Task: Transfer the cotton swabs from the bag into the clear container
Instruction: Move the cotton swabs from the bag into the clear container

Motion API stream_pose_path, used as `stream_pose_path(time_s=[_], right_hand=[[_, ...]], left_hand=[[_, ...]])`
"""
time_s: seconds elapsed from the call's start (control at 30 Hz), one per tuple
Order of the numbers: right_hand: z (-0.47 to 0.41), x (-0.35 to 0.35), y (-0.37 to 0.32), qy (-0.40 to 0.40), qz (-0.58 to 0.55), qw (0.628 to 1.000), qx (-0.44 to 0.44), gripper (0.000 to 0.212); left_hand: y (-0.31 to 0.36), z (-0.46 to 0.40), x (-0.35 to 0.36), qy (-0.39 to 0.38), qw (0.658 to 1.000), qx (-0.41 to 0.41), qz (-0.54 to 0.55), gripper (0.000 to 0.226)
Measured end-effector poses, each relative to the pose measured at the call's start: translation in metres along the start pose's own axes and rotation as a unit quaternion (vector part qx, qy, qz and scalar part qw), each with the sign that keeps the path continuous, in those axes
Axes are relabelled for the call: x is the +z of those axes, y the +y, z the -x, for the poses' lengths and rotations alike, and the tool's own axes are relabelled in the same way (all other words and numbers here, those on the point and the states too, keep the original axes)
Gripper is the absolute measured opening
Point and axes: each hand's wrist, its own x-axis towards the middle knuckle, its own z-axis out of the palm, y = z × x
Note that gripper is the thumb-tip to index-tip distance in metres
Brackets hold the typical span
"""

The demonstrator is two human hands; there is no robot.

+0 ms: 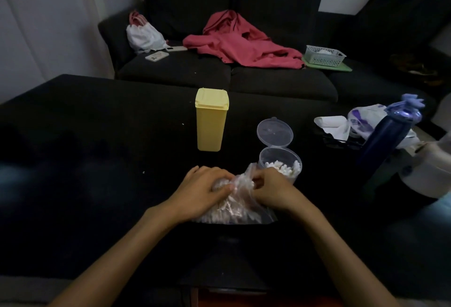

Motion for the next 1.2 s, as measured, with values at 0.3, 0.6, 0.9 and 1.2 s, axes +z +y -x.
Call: stream_pose_path(time_s=[0.3,0.6,0.9,1.2], right_hand=[[-0.002,-0.008,0.007,-0.013,-0.057,0.998,0.031,0.018],[-0.004,-0.006,0.006,-0.013,-0.062,0.998,-0.006,0.01],[0.0,-0.014,0.005,-0.027,-0.065,0.998,-0.002,0.014],[0.0,-0.009,-0.008,0.049,0.022,0.997,-0.057,0.01]], left_hand=[[-0.003,-0.006,-0.005,0.012,0.998,-0.015,0.062,0.02],[-0.003,-0.005,-0.003,-0.011,1.0,0.001,-0.007,0.023],[0.002,-0.005,-0.005,-0.021,0.999,0.026,-0.015,0.018],[0.008,-0.006,-0.021,0.011,0.985,0.054,-0.165,0.031]])
